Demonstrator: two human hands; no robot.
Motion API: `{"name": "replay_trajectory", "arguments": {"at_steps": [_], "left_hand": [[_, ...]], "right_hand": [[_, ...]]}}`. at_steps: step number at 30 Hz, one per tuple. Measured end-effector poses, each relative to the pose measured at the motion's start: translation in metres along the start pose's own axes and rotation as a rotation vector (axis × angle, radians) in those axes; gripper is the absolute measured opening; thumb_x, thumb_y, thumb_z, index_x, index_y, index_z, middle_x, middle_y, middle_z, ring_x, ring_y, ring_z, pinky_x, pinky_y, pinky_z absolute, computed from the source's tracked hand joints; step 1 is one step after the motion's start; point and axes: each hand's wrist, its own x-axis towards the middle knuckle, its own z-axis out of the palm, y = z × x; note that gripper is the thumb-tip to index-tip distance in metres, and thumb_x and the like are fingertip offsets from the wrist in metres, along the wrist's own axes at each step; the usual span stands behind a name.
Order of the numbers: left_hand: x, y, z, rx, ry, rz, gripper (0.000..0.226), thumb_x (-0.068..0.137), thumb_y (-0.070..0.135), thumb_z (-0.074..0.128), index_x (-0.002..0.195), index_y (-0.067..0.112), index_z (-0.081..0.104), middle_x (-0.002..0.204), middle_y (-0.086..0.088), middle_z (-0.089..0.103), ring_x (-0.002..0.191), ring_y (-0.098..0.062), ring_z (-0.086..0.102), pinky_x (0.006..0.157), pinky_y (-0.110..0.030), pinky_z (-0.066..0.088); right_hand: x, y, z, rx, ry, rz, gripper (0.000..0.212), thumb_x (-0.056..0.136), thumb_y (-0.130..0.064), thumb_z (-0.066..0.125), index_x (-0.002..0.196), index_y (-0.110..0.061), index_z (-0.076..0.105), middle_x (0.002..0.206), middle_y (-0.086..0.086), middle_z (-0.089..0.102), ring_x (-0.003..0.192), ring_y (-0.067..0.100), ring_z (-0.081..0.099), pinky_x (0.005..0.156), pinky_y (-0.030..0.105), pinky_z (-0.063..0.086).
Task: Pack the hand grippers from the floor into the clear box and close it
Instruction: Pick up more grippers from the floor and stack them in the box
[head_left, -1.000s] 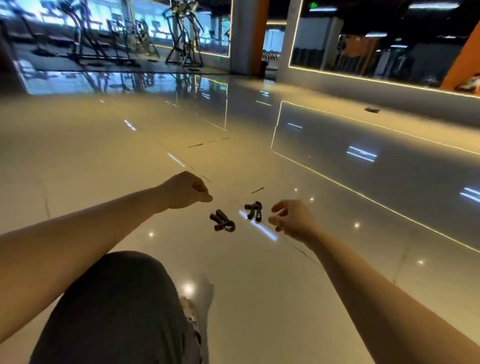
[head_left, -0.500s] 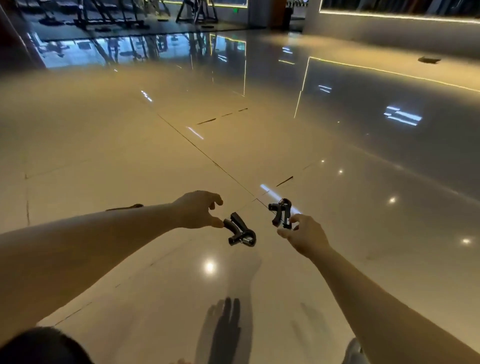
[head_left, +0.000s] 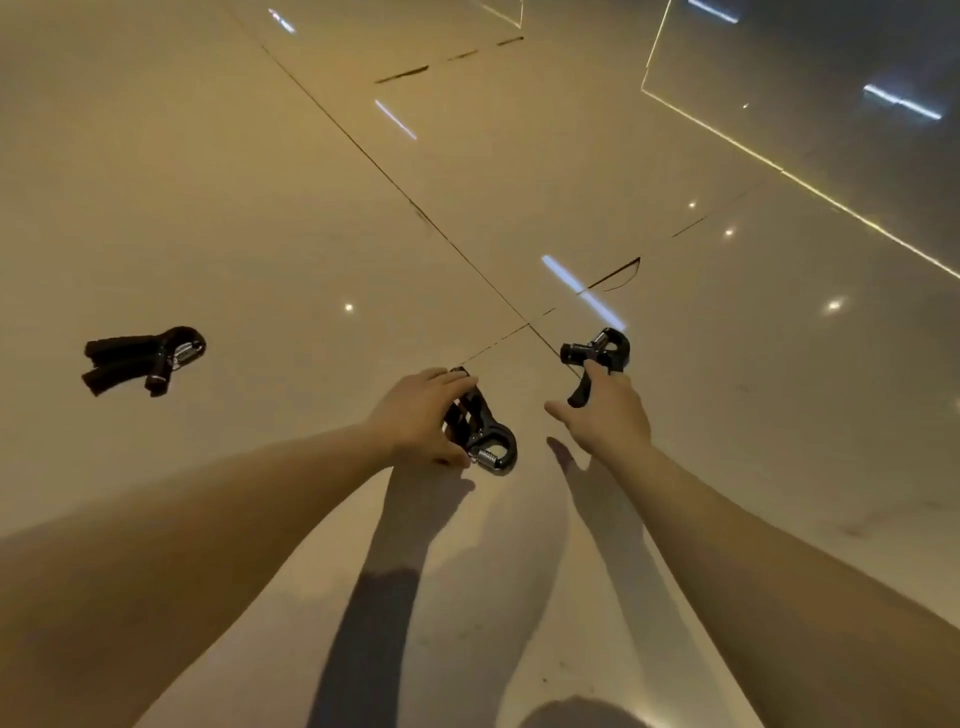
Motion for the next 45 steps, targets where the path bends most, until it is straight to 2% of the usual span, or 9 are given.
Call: {"name": "replay_trajectory", "arguments": {"at_steps": [5, 11, 15, 18, 21, 28, 32, 37, 45], "left_hand": [[0.021, -0.022, 0.022, 0.055, -0.018, 0.033, 0.125, 0.056, 0.088, 0.067, 0.158, 0.029, 0.028, 0.167, 0.005, 0.022, 0.154, -0.024, 0.013, 0.125, -0.045, 0.016], [0.018, -0.010, 0.041, 0.033, 0.127, -0.039, 0.116, 0.053, 0.096, 0.056, 0.150, 0.033, 0.045, 0.159, 0.002, 0.035, 0.144, -0.026, 0.028, 0.119, -0.045, 0.026], [0.011, 0.006, 0.051, 0.029, 0.232, -0.105, 0.120, 0.048, 0.102, 0.049, 0.143, 0.028, 0.050, 0.149, 0.000, 0.044, 0.143, -0.025, 0.029, 0.122, -0.050, 0.018], [0.002, 0.004, 0.056, 0.053, 0.144, 0.015, 0.133, 0.046, 0.104, 0.049, 0.154, 0.029, 0.035, 0.158, 0.004, 0.034, 0.151, -0.024, 0.017, 0.125, -0.049, 0.013], [-0.001, 0.000, 0.049, 0.116, 0.122, 0.079, 0.131, 0.044, 0.101, 0.054, 0.153, 0.031, 0.034, 0.151, 0.005, 0.040, 0.146, -0.024, 0.025, 0.120, -0.044, 0.023], [-0.009, 0.008, 0.048, 0.134, 0.142, 0.108, 0.112, 0.044, 0.097, 0.058, 0.130, 0.025, 0.052, 0.123, 0.008, 0.053, 0.121, -0.019, 0.048, 0.116, -0.039, 0.027], [-0.019, 0.018, 0.051, 0.051, 0.156, 0.084, 0.100, 0.045, 0.088, 0.066, 0.117, 0.020, 0.055, 0.108, 0.007, 0.053, 0.100, -0.019, 0.050, 0.099, -0.036, 0.042], [-0.046, 0.029, 0.047, -0.113, 0.195, 0.053, 0.095, 0.052, 0.081, 0.070, 0.126, 0.023, 0.056, 0.111, 0.007, 0.047, 0.103, -0.017, 0.042, 0.095, -0.037, 0.043], [-0.098, 0.084, -0.018, -0.180, 0.373, 0.126, 0.093, 0.052, 0.082, 0.073, 0.129, 0.033, 0.053, 0.111, 0.012, 0.044, 0.104, -0.012, 0.037, 0.097, -0.031, 0.035]], "right_hand": [[0.031, 0.001, 0.022, -0.131, 0.086, 0.033, 0.093, 0.084, -0.066, 0.064, 0.158, -0.028, 0.022, 0.164, 0.016, 0.017, 0.146, 0.039, 0.023, 0.115, 0.053, 0.031], [0.032, 0.020, 0.031, -0.170, 0.125, -0.010, 0.081, 0.094, -0.046, 0.063, 0.159, -0.025, 0.021, 0.165, 0.017, 0.016, 0.144, 0.038, 0.028, 0.116, 0.049, 0.032], [0.016, 0.038, 0.029, -0.170, 0.114, -0.087, 0.083, 0.090, -0.035, 0.066, 0.158, -0.022, 0.022, 0.160, 0.014, 0.028, 0.139, 0.035, 0.035, 0.111, 0.047, 0.038], [0.009, 0.044, 0.027, -0.180, 0.170, -0.002, 0.087, 0.086, -0.051, 0.069, 0.155, -0.017, 0.028, 0.146, 0.013, 0.042, 0.132, 0.032, 0.040, 0.105, 0.045, 0.040], [0.004, 0.041, 0.027, -0.187, 0.206, 0.045, 0.073, 0.087, -0.054, 0.068, 0.142, -0.011, 0.043, 0.132, 0.012, 0.050, 0.124, 0.030, 0.044, 0.098, 0.043, 0.042], [-0.016, 0.054, 0.029, -0.114, 0.203, 0.055, 0.047, 0.089, -0.042, 0.067, 0.125, -0.014, 0.056, 0.121, 0.008, 0.052, 0.116, 0.028, 0.047, 0.094, 0.044, 0.047], [-0.032, 0.068, 0.031, -0.024, 0.220, 0.011, 0.038, 0.087, -0.036, 0.068, 0.118, -0.017, 0.060, 0.111, 0.003, 0.049, 0.099, 0.024, 0.050, 0.080, 0.037, 0.048], [-0.062, 0.075, 0.023, 0.055, 0.251, -0.032, 0.032, 0.083, -0.031, 0.068, 0.113, -0.023, 0.060, 0.102, -0.004, 0.044, 0.077, 0.020, 0.054, 0.064, 0.029, 0.040], [-0.139, 0.064, -0.050, 0.084, 0.395, -0.103, 0.034, 0.086, -0.032, 0.070, 0.117, -0.022, 0.059, 0.103, -0.003, 0.046, 0.072, 0.016, 0.053, 0.063, 0.029, 0.040]]}}
